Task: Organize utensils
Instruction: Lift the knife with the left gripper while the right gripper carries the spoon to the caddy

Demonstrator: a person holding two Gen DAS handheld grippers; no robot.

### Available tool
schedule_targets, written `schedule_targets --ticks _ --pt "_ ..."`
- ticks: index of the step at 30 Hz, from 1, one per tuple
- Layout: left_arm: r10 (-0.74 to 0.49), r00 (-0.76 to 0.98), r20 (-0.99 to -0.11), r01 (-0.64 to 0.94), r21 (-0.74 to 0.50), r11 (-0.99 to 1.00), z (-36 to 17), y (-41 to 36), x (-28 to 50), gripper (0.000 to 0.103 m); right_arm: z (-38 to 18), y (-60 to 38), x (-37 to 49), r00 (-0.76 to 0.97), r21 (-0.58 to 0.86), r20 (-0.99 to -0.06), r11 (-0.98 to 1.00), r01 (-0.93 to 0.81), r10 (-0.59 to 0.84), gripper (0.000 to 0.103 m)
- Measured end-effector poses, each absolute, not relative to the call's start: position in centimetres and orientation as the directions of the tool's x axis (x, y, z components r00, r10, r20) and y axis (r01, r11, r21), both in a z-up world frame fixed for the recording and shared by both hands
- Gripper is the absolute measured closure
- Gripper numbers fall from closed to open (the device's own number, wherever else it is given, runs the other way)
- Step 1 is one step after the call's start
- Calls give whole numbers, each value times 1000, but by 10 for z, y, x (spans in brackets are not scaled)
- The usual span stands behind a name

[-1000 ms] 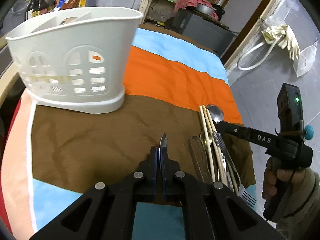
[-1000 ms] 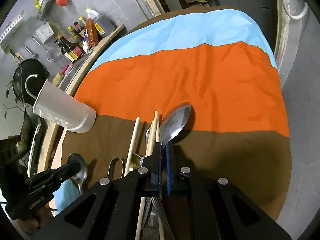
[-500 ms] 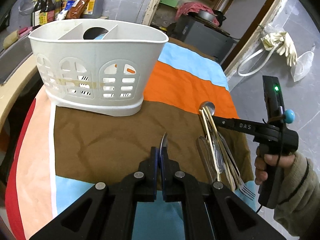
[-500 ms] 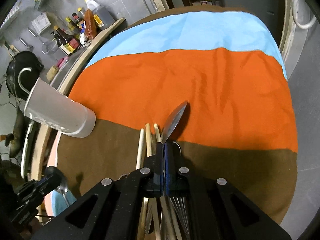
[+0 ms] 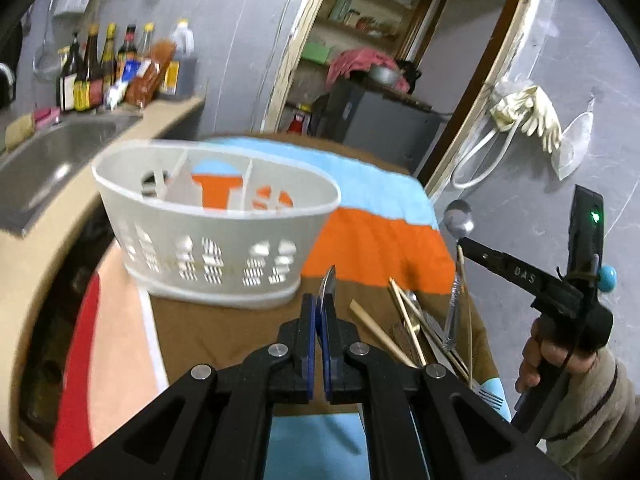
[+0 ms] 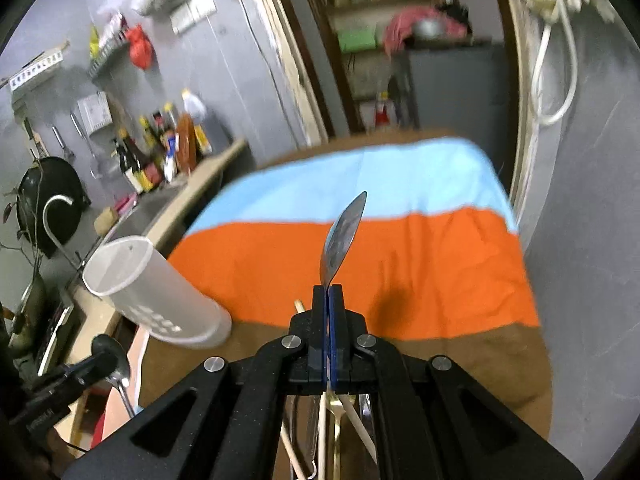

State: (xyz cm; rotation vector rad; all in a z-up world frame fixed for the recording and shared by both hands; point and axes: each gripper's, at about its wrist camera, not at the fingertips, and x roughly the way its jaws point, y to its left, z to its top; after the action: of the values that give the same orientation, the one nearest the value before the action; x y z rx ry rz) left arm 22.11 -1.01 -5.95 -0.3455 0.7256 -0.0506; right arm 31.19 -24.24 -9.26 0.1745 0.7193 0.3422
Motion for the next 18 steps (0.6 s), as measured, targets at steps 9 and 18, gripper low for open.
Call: schedule_targets --ticks 9,18 --pt "-163 800 -578 -41 -324 945 -30 25 214 100 -44 -210 299 796 226 -488 933 -280 357 102" --pt "-126 852 -508 -49 -318 947 4 75 217 100 -15 -163 286 837 265 -389 917 -299 385 102"
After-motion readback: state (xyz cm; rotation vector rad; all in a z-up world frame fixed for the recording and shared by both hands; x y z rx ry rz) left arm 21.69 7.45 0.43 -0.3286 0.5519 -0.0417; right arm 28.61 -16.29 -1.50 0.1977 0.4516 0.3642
